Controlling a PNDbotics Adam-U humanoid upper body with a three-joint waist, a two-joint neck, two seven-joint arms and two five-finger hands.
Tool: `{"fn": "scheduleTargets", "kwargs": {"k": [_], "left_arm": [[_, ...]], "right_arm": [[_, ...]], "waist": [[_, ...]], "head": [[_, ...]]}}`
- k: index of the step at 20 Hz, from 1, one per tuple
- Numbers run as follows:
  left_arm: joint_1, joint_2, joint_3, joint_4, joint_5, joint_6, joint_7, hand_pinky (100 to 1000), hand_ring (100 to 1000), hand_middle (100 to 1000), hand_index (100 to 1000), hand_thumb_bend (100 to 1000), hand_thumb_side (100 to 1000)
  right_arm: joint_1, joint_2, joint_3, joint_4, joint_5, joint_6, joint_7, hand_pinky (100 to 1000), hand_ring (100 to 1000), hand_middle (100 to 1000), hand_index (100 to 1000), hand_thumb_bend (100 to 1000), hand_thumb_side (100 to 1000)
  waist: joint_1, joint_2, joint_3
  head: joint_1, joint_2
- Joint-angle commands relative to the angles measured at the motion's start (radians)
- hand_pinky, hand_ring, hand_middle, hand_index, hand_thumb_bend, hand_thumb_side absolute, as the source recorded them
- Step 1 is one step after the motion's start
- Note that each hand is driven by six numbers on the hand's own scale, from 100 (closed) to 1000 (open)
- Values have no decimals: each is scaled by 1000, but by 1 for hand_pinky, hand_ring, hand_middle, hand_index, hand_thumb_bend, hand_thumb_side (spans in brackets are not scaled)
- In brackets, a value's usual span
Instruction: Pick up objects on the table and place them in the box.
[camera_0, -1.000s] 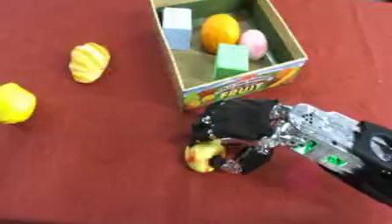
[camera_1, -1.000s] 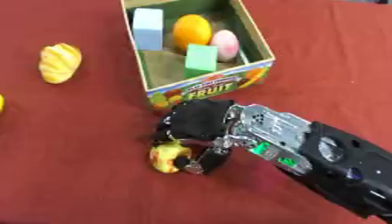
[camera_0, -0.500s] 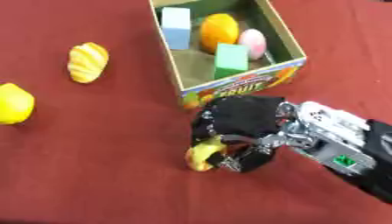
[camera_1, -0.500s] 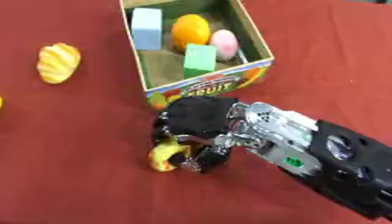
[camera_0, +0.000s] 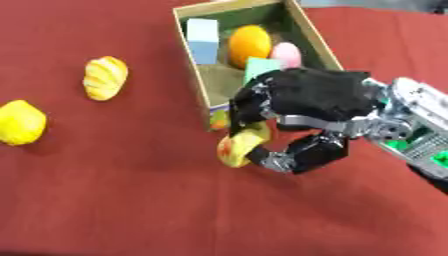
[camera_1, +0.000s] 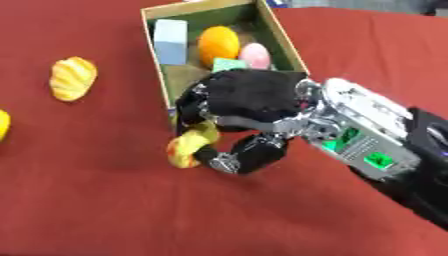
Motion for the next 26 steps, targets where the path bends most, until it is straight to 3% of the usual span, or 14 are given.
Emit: {"fn": "scheduleTargets", "kwargs": {"k": [1, 5, 8, 12, 15, 21, 26], "left_arm": [[-6, 25, 7, -15, -6, 1, 3, 723, 602, 562, 821, 100, 553], [-5, 28, 8, -15, -2, 1, 5, 723, 602, 562, 820, 100, 557], [-4, 31, 9, -15, -1, 1, 6, 723, 602, 562, 820, 100, 556], [-7, 35, 8, -15, 0, 1, 4, 723, 603, 562, 820, 100, 557], [-9, 36, 7, -15, 1, 1, 3, 723, 603, 562, 820, 100, 557], [-12, 35, 5, -15, 4, 1, 1, 723, 603, 562, 820, 100, 558], [-18, 36, 4, -15, 6, 0, -1, 723, 603, 562, 820, 100, 554]], "right_arm": [[-22, -48, -57, -21, -58, 1, -23, 762, 652, 602, 659, 100, 100], [-35, -77, -132, -21, -151, 59, -44, 754, 644, 606, 639, 100, 100], [-59, -90, -179, -21, -183, 127, -36, 757, 654, 615, 638, 189, 100], [-90, -101, -198, -21, -151, 207, -7, 763, 671, 626, 653, 262, 100], [-111, -88, -201, 7, -114, 245, 5, 769, 676, 630, 654, 225, 100], [-157, -32, -195, 173, -30, 242, -14, 777, 688, 634, 662, 224, 123], [-189, 17, -172, 337, 92, 188, -38, 786, 722, 659, 700, 341, 223]], "waist": [[6, -26, -3], [5, -27, -4], [4, -27, -5], [1, -24, -5], [0, -21, -2], [-1, -12, 2], [2, -3, 8]], "head": [[4, 0], [5, 2], [6, 3], [7, -2], [5, -6], [3, -14], [-2, -21]]}}
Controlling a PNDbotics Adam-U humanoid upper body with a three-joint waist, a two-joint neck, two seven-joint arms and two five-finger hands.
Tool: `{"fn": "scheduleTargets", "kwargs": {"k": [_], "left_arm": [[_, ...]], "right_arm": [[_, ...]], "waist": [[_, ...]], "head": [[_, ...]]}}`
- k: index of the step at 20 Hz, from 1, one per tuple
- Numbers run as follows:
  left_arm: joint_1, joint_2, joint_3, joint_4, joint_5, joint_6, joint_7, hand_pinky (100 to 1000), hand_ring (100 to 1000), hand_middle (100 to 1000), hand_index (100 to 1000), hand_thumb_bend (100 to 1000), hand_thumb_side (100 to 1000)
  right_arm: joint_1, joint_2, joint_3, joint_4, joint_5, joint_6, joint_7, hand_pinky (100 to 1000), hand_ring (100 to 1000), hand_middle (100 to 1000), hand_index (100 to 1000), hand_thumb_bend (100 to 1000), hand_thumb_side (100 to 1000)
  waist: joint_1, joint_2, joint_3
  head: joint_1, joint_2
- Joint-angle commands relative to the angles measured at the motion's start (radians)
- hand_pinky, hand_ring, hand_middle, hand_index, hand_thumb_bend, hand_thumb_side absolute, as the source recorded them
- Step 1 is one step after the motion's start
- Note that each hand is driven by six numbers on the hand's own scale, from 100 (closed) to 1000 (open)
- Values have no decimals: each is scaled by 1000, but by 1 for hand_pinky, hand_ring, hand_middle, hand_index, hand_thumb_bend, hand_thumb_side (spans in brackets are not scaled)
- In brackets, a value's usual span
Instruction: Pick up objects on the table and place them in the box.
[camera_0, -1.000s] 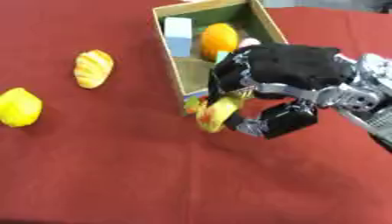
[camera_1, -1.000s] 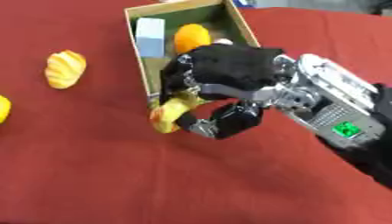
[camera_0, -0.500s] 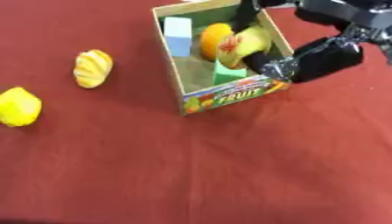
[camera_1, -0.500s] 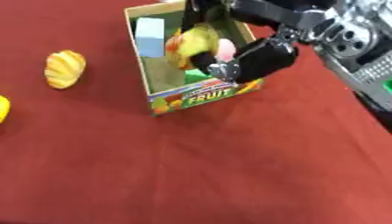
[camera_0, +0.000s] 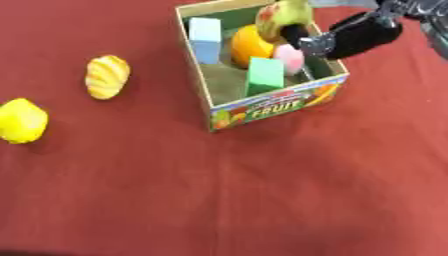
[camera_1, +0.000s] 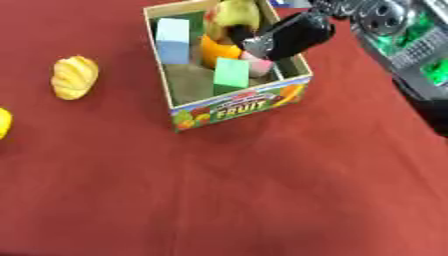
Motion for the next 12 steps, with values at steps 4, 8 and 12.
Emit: {"fn": "scheduleTargets", "kwargs": {"k": [4, 8, 12], "left_arm": [[-16, 27, 3, -15, 5, -2, -4, 723, 604, 562, 820, 100, 556], [-17, 26, 3, -15, 7, -1, -5, 723, 604, 562, 821, 100, 557], [-19, 26, 2, -15, 7, -1, -6, 723, 605, 563, 820, 100, 557]], "right_arm": [[-42, 37, 16, 181, 167, -83, -20, 797, 749, 673, 730, 406, 286], [-45, 57, 20, 254, 221, -124, -22, 803, 766, 697, 757, 421, 306], [-47, 66, 12, 277, 233, -134, -30, 807, 783, 726, 806, 400, 274]], "waist": [[8, -10, 5], [9, -6, 7], [10, -5, 5]], "head": [[-8, -22], [-8, -23], [-7, -22]]}}
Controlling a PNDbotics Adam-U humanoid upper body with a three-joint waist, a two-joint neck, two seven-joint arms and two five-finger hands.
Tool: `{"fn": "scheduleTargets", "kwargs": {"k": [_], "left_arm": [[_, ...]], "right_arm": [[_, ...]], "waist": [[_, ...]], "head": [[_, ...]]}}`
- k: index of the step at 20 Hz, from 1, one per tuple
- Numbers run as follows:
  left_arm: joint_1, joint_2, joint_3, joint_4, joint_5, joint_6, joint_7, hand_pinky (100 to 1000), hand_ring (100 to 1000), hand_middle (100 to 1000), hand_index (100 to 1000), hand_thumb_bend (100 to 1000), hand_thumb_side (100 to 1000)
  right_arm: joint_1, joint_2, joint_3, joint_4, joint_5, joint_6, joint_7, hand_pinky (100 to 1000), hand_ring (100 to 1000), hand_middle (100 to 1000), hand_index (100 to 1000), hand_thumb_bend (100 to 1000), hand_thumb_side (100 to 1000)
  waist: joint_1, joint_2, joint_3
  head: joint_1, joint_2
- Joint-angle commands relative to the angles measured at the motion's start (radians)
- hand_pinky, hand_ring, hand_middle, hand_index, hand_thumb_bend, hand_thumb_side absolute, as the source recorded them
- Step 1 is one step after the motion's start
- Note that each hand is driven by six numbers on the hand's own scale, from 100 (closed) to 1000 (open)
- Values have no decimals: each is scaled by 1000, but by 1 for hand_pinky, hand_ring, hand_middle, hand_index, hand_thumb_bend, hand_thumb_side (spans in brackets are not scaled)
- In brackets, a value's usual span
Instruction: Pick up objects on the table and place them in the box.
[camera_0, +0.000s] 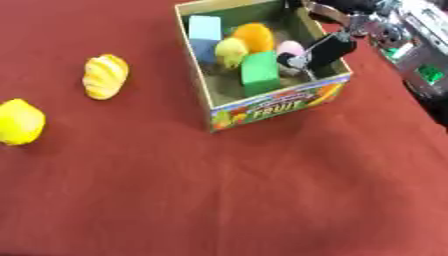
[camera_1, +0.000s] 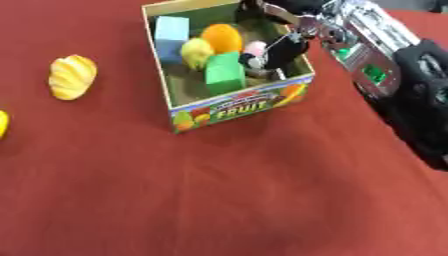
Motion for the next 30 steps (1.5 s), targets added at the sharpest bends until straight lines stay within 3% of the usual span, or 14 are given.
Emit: {"fn": "scheduleTargets", "kwargs": {"k": [1, 8, 12, 14, 19, 21, 24, 27, 30], "left_arm": [[-14, 26, 2, -15, 4, 0, -4, 723, 605, 563, 820, 100, 557], [-12, 26, 3, -15, 2, 0, -4, 724, 606, 563, 820, 100, 556], [-10, 26, 5, -15, -2, 1, -3, 724, 606, 563, 819, 100, 550], [-8, 27, 7, -15, -5, 2, -1, 724, 607, 563, 819, 100, 546], [-7, 42, 14, -15, -19, 7, 7, 724, 608, 564, 818, 100, 526], [-8, 62, 17, -15, -35, 16, 10, 725, 609, 566, 818, 100, 500], [-10, 118, 18, -15, -82, 48, 9, 731, 617, 573, 818, 100, 433], [0, 222, 10, -15, -167, 126, -11, 739, 636, 590, 821, 100, 328], [-1, 269, 2, -15, -229, 182, -29, 739, 636, 590, 821, 100, 328]], "right_arm": [[-22, -12, -20, 3, 8, -5, -8, 806, 779, 721, 800, 370, 250], [-11, -32, -47, -50, -55, 36, -24, 802, 766, 704, 776, 301, 183], [8, -54, -71, -119, -107, 69, -38, 798, 750, 682, 758, 193, 100], [38, -87, -97, -207, -143, 103, -68, 798, 738, 664, 743, 100, 100], [198, -213, -206, -520, -294, 209, -178, 801, 723, 648, 747, 100, 100], [271, -250, -257, -555, -370, 182, -245, 802, 723, 650, 751, 100, 100], [384, -278, -330, -565, -472, 110, -345, 801, 729, 659, 759, 100, 422], [508, -282, -397, -566, -564, 39, -419, 809, 746, 680, 766, 100, 430], [568, -283, -435, -566, -612, -7, -440, 809, 746, 680, 766, 100, 430]], "waist": [[8, -21, -2], [8, -29, -9], [13, -37, -13], [16, -40, -16], [22, -42, -23], [26, -42, -27], [35, -44, -36], [45, -48, -46], [48, -50, -49]], "head": [[0, -13], [5, -11], [8, -8], [14, -5], [40, 0], [50, 4], [61, 10], [70, 17], [73, 20]]}}
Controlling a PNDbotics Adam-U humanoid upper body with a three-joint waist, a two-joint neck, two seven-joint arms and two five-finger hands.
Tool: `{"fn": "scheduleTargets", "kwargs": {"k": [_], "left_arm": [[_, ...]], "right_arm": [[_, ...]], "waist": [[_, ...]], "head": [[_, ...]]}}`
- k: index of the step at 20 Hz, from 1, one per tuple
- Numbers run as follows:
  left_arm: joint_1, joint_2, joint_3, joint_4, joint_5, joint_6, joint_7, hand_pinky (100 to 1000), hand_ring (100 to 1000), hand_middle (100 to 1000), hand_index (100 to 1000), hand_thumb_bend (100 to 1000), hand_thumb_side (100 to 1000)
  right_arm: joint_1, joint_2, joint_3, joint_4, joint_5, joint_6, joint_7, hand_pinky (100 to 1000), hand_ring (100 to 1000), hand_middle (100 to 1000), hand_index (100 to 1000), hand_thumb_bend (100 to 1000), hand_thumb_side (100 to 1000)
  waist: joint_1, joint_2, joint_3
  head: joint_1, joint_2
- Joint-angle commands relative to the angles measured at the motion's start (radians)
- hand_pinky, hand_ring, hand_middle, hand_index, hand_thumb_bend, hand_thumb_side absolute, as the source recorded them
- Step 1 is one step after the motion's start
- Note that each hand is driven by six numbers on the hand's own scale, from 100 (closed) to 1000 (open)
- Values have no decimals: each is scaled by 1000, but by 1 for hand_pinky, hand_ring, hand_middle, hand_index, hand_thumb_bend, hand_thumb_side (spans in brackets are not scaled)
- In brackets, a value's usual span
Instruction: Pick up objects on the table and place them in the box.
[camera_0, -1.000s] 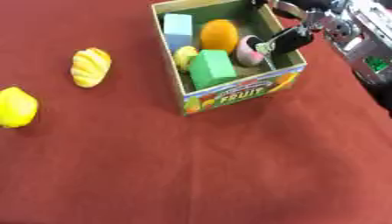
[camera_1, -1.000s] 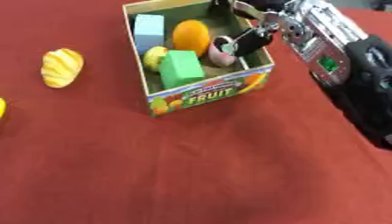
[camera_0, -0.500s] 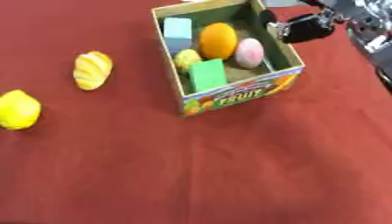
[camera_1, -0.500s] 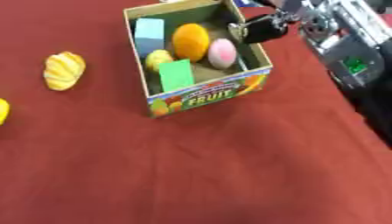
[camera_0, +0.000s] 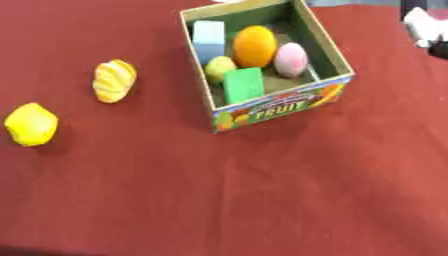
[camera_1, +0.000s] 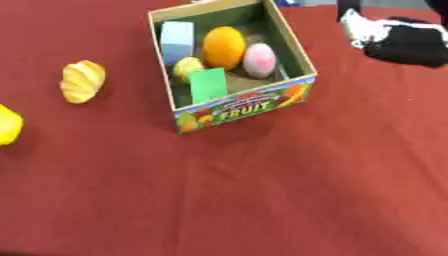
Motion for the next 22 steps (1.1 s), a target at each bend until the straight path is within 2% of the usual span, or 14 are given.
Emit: {"fn": "scheduleTargets", "kwargs": {"k": [1, 2, 4, 7, 9, 11, 14, 19, 22], "left_arm": [[-3, 109, 2, -12, -76, 40, -28, 754, 672, 622, 828, 100, 228], [10, 181, -8, -12, -103, 89, -72, 757, 681, 630, 830, 105, 223], [11, 284, -29, -15, -137, 185, -173, 767, 703, 657, 837, 186, 231], [-2, 385, -57, -10, -165, 252, -360, 794, 741, 696, 858, 299, 283], [-20, 432, -70, 14, -175, 255, -492, 804, 754, 710, 863, 351, 310], [-48, 470, -84, 56, -182, 233, -625, 817, 770, 730, 871, 394, 321], [-89, 504, -111, 122, -181, 190, -763, 828, 785, 745, 880, 445, 361], [-99, 534, -171, 176, -182, 148, -867, 845, 813, 762, 887, 542, 357], [-76, 541, -202, 183, -172, 152, -903, 847, 812, 761, 877, 623, 293]], "right_arm": [[28, -33, -56, -20, -56, -38, -30, 811, 751, 687, 767, 100, 444], [79, -11, -80, -20, -72, -60, -44, 813, 753, 690, 768, 100, 446], [154, 19, -118, -20, -91, -111, -62, 818, 758, 695, 771, 100, 450], [213, 48, -147, -20, -108, -164, -70, 824, 768, 706, 779, 100, 443], [234, 62, -161, -20, -119, -185, -72, 823, 767, 704, 780, 100, 446], [250, 72, -175, -20, -129, -194, -82, 820, 764, 699, 780, 100, 452], [262, 78, -188, -20, -131, -198, -106, 817, 757, 690, 776, 100, 452], [261, 85, -189, -20, -113, -183, -149, 808, 739, 667, 761, 100, 462], [256, 91, -187, -20, -112, -169, -166, 805, 733, 661, 756, 100, 465]], "waist": [[5, -24, -3], [10, -28, -10], [15, -33, -18], [19, -39, -23], [20, -43, -24], [23, -45, -22], [27, -46, -19], [34, -41, -14], [38, -37, -12]], "head": [[9, 8], [17, 13], [28, 18], [34, 24], [35, 27], [34, 32], [31, 39], [30, 45], [31, 44]]}}
